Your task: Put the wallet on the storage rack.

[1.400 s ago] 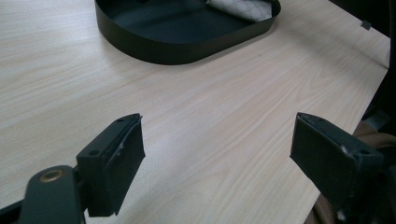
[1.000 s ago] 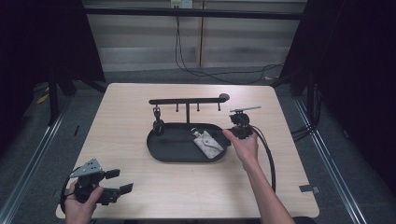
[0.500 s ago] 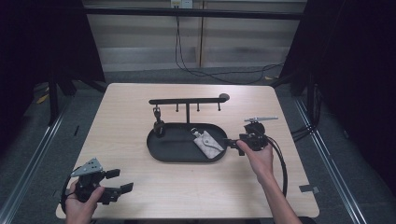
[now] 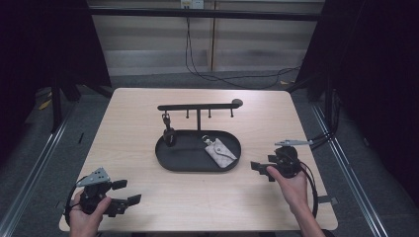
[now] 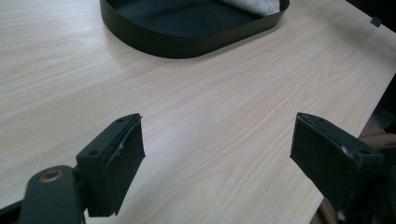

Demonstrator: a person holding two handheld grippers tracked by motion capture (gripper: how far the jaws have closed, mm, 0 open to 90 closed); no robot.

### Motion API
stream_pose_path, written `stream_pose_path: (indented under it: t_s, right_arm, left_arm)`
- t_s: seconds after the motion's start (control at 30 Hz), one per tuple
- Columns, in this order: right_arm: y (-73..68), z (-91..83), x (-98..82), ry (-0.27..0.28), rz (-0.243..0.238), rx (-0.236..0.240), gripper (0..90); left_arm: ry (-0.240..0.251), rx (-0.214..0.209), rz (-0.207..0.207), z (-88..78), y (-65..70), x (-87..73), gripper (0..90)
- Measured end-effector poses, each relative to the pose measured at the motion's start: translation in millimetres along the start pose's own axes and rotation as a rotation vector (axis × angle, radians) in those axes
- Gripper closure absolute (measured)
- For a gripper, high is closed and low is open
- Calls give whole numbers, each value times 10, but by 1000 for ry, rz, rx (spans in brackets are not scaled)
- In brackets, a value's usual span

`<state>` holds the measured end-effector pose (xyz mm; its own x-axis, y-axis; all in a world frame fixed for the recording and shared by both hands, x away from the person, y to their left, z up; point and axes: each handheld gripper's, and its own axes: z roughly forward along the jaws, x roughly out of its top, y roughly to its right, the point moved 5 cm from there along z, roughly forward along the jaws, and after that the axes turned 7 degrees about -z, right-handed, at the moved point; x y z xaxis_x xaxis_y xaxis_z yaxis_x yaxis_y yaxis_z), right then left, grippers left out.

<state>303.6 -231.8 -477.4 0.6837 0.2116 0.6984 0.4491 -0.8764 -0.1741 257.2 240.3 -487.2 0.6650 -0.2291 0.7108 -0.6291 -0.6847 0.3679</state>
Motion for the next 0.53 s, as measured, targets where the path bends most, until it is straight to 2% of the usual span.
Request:
stream_pose_path:
  t_s: [0.2, 0.27, 0.3, 0.4, 0.53]
  right_arm:
    - [93, -178, -214, -4, -1, -34, 190]
    - [131, -217, -290, -10, 2, -53, 190]
    - [149, -230, -328, -5, 11, -51, 190]
    - [196, -243, -436, -2, 41, -50, 190]
    - [277, -201, -554, -36, 17, -98, 190]
  left_arm:
    - [0, -5, -2, 20, 8, -3, 172]
    - [-1, -6, 5, 25, 16, -5, 234]
    - [1, -4, 4, 30, 19, -3, 232]
    - [-6, 23, -16, 50, 8, -3, 202]
    - [-15, 32, -32, 73, -2, -1, 202]
